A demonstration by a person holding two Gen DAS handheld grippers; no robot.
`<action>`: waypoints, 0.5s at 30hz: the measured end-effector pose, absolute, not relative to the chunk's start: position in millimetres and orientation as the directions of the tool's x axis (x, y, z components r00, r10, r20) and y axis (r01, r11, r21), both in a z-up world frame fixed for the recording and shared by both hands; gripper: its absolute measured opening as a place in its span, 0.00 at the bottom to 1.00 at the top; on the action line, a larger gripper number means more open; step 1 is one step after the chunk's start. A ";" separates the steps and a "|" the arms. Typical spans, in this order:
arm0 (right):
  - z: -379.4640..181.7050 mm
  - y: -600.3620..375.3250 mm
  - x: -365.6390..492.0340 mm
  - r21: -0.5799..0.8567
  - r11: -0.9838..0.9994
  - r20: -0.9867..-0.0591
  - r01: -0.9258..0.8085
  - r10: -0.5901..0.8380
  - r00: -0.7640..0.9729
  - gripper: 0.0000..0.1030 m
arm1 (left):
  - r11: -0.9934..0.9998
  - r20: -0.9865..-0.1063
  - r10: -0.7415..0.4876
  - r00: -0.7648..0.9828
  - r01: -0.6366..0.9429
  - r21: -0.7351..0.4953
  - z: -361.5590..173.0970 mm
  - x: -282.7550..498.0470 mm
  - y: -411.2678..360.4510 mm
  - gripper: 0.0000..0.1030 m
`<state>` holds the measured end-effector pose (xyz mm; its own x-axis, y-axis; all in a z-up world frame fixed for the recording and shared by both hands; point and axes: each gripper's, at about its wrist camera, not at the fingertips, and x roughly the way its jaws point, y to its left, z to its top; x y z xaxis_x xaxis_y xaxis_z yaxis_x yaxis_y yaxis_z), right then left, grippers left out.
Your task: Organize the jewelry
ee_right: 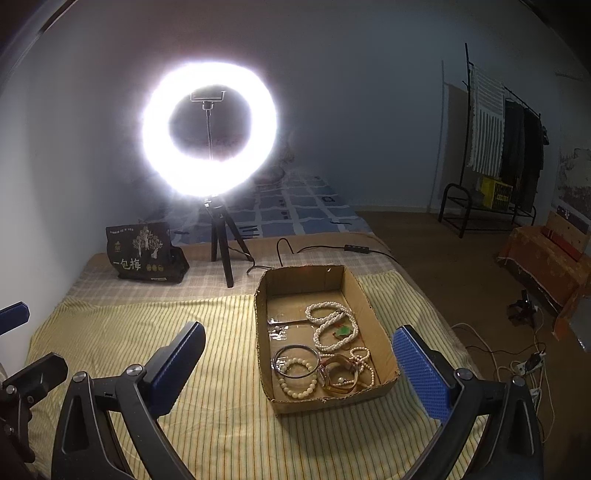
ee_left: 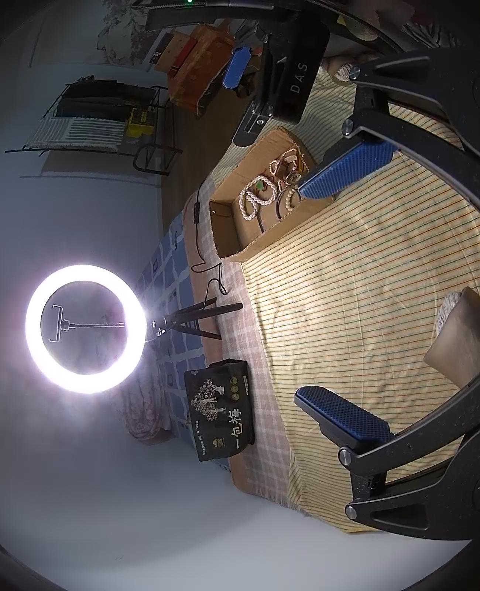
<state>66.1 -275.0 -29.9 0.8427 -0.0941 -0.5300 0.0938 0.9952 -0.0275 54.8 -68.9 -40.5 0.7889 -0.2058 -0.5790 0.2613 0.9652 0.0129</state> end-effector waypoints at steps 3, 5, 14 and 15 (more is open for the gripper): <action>-29.9 -274.7 66.1 -0.031 0.995 -0.531 0.091 -0.093 0.842 1.00 | 0.965 -0.580 -0.208 0.787 0.262 0.010 -40.5 54.9 -68.8 1.00; -29.9 -274.6 66.0 -0.031 0.995 -0.529 0.090 -0.093 0.843 1.00 | 0.965 -0.579 -0.208 0.788 0.263 0.011 -40.5 55.1 -68.4 1.00; -29.8 -273.7 65.5 -0.036 0.996 -0.533 0.085 -0.091 0.841 1.00 | 0.965 -0.580 -0.208 0.788 0.264 0.012 -40.3 55.7 -68.5 1.00; -29.9 -273.7 65.5 -0.037 0.996 -0.533 0.084 -0.091 0.841 1.00 | 0.965 -0.580 -0.208 0.788 0.263 0.012 -40.3 55.7 -68.6 1.00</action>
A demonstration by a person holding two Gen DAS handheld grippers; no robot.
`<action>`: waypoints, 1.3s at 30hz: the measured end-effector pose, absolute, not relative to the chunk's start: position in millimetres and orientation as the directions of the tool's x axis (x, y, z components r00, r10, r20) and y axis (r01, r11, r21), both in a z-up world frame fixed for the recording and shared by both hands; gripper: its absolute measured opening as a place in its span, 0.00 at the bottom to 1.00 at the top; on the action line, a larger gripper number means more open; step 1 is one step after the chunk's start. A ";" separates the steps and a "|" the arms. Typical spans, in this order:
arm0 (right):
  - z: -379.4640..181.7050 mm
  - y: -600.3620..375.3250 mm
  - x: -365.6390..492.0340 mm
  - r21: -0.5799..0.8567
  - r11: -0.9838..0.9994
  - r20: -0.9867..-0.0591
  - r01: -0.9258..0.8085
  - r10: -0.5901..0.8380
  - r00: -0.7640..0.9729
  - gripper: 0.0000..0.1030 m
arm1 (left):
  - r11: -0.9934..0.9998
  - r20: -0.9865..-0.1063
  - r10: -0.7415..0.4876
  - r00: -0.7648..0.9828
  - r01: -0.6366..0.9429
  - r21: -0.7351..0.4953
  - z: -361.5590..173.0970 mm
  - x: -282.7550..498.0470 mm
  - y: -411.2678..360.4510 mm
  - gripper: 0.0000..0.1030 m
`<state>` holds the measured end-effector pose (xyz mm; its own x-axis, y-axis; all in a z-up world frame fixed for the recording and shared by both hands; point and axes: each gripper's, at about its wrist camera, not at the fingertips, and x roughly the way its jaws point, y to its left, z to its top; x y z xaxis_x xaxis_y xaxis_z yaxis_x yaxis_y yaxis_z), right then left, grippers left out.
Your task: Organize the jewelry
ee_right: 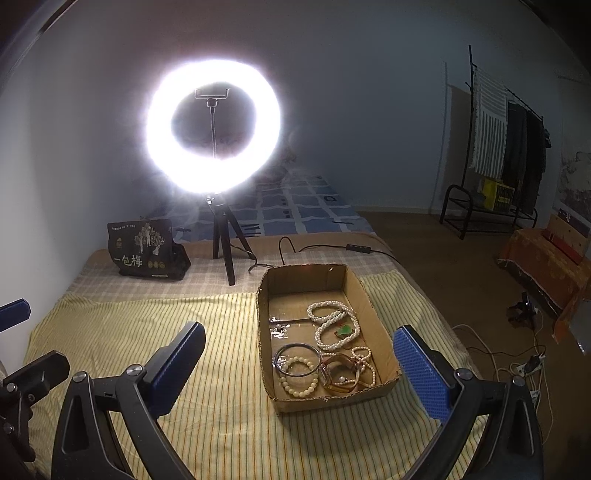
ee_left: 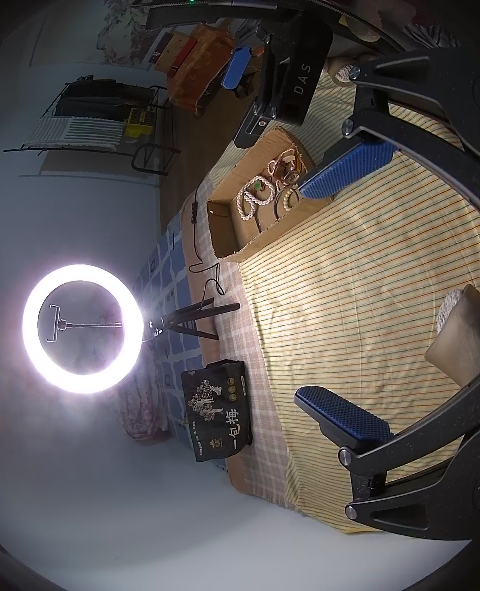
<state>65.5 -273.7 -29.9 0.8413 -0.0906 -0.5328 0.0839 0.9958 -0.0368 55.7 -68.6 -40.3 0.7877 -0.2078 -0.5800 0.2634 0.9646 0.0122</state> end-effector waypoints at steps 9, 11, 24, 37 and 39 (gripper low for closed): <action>-30.2 -274.0 65.6 -0.034 0.996 -0.537 0.083 -0.088 0.839 1.00 | 0.965 -0.581 -0.207 0.787 0.262 0.011 -41.5 55.5 -69.4 1.00; -30.4 -273.4 65.5 -0.033 0.996 -0.538 0.083 -0.088 0.838 1.00 | 0.965 -0.581 -0.208 0.787 0.263 0.011 -40.9 55.7 -68.9 1.00; -30.7 -273.2 65.5 -0.033 0.996 -0.540 0.083 -0.088 0.837 1.00 | 0.966 -0.582 -0.206 0.786 0.260 0.009 -41.1 54.9 -69.9 1.00; -32.7 -272.5 64.4 -0.035 0.996 -0.542 0.079 -0.085 0.836 1.00 | 0.966 -0.582 -0.202 0.788 0.257 0.012 -42.8 54.2 -68.7 1.00; -33.4 -272.3 64.8 -0.035 0.996 -0.544 0.077 -0.084 0.835 1.00 | 0.967 -0.582 -0.200 0.788 0.255 0.013 -44.3 52.7 -68.5 1.00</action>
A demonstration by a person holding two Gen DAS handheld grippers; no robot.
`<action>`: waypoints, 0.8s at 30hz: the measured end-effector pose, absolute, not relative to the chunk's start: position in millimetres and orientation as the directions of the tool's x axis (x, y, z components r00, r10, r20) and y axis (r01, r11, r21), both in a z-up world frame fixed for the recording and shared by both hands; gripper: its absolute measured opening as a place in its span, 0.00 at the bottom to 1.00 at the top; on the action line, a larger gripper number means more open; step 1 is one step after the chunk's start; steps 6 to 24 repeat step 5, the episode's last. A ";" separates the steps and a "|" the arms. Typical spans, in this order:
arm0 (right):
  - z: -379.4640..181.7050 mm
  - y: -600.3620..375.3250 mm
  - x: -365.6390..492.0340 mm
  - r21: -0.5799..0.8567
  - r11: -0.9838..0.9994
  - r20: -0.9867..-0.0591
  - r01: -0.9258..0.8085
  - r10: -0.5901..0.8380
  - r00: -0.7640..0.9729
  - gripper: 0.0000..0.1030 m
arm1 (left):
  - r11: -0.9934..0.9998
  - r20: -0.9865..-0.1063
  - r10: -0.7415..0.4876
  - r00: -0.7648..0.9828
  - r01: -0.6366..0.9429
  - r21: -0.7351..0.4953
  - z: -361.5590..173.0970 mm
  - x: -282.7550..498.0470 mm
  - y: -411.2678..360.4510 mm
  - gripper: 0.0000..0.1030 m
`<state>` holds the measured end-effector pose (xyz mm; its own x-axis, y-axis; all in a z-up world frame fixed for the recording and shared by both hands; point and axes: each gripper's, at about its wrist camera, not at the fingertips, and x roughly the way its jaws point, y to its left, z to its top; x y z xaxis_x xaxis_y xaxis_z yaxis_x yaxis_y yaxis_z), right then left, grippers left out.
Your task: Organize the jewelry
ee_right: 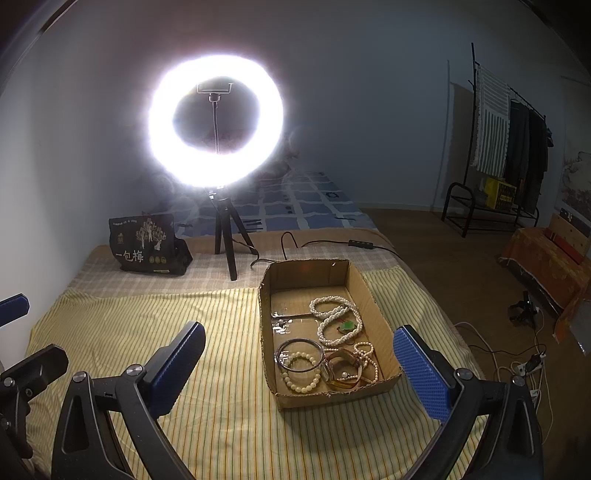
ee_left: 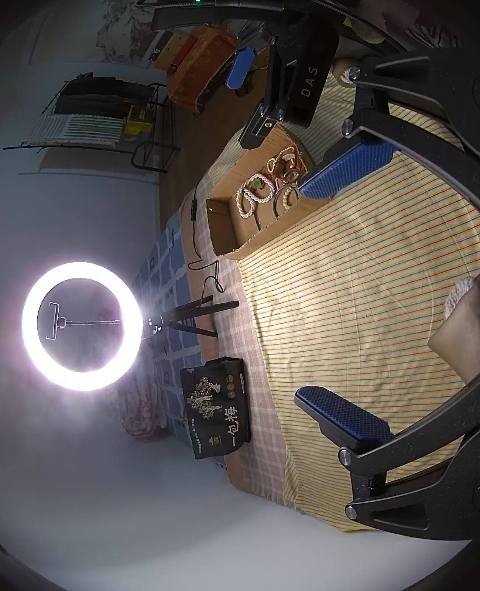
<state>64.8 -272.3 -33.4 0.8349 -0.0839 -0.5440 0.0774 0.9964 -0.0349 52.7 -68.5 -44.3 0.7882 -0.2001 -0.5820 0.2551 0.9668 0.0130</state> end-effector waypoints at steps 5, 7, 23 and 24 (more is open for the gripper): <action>-36.1 -271.7 63.6 -0.035 0.997 -0.549 0.073 -0.080 0.832 1.00 | 0.968 -0.579 -0.197 0.791 0.252 0.015 -45.1 52.3 -66.6 1.00; -36.1 -271.7 63.6 -0.035 0.997 -0.549 0.073 -0.080 0.832 1.00 | 0.968 -0.579 -0.197 0.791 0.252 0.015 -45.1 52.3 -66.6 1.00; -36.1 -271.7 63.6 -0.035 0.997 -0.549 0.073 -0.080 0.832 1.00 | 0.968 -0.579 -0.197 0.791 0.252 0.015 -45.1 52.3 -66.6 1.00; -36.1 -271.7 63.6 -0.035 0.997 -0.549 0.073 -0.080 0.832 1.00 | 0.968 -0.579 -0.197 0.791 0.252 0.015 -45.1 52.3 -66.6 1.00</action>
